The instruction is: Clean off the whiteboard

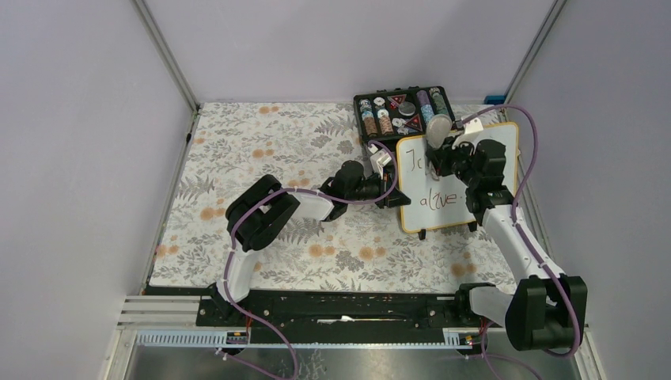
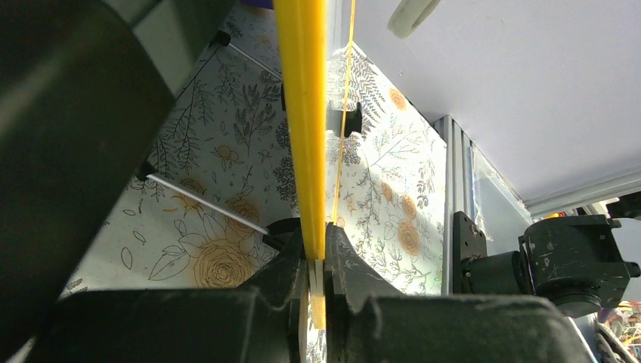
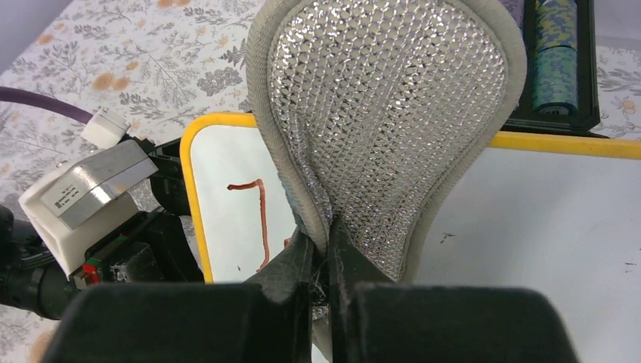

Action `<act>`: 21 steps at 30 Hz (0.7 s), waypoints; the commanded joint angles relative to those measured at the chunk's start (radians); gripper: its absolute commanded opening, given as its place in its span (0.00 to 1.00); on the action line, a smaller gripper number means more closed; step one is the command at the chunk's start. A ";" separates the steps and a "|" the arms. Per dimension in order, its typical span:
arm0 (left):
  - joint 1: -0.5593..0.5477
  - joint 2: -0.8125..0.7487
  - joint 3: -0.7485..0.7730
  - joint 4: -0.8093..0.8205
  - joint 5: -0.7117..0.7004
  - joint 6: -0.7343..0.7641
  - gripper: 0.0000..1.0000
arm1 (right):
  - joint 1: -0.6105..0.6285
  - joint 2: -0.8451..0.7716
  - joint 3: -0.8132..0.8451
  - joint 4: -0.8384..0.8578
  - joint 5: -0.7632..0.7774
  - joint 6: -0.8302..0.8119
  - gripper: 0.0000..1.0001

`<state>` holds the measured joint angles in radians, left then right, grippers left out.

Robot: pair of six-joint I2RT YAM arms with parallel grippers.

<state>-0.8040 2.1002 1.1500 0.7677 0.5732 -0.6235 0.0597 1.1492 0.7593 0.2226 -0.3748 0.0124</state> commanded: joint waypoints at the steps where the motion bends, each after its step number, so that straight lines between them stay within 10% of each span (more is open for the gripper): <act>1: 0.061 0.049 -0.006 -0.245 -0.123 -0.010 0.00 | -0.044 0.008 0.004 0.071 -0.036 0.092 0.00; 21: 0.107 0.061 -0.027 -0.219 -0.082 -0.052 0.00 | -0.587 0.322 -0.040 0.387 -0.166 0.463 0.00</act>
<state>-0.7994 2.0983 1.1515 0.7685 0.5865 -0.6384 -0.4713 1.4033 0.7483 0.6048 -0.6502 0.4564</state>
